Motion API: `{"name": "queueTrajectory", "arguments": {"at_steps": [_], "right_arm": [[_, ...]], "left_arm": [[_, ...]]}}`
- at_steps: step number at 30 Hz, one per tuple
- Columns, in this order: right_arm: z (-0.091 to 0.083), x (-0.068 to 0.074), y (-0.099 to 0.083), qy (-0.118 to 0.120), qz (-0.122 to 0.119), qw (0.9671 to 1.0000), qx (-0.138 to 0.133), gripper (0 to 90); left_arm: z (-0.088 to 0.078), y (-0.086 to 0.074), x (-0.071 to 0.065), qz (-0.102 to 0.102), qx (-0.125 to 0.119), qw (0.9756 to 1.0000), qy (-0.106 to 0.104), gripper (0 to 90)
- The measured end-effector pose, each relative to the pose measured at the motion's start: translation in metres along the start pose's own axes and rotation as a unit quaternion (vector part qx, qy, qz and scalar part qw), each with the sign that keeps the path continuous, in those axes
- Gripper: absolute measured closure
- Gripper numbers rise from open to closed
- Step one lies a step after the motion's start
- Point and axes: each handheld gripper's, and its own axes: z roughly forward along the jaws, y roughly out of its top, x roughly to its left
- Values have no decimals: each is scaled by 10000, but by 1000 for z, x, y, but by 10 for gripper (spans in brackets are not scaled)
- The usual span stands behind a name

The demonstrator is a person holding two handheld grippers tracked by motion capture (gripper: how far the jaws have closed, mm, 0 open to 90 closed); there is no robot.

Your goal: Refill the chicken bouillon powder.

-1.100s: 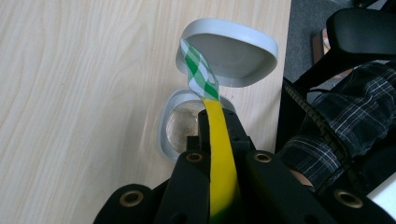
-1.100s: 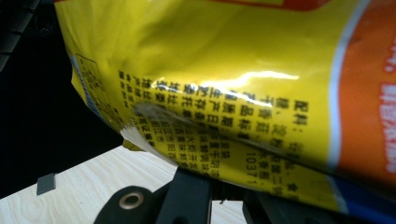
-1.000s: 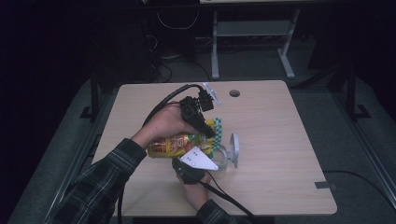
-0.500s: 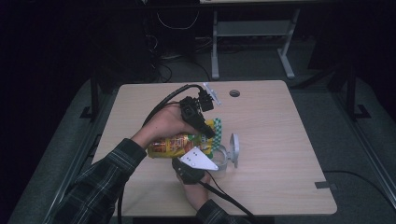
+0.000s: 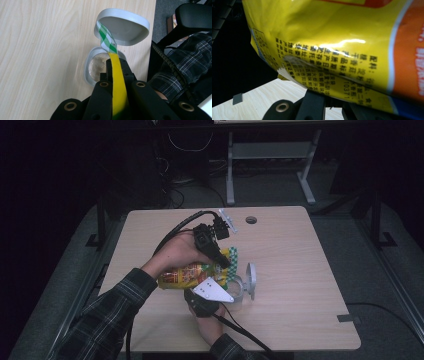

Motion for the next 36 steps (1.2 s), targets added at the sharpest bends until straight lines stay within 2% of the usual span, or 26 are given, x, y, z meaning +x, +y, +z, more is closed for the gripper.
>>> {"name": "queueTrajectory", "arguments": {"at_steps": [36], "right_arm": [[0,-1,0,16,-4,10000,-1,900]], "left_arm": [[1,1,2,16,33,10000,4,900]]}}
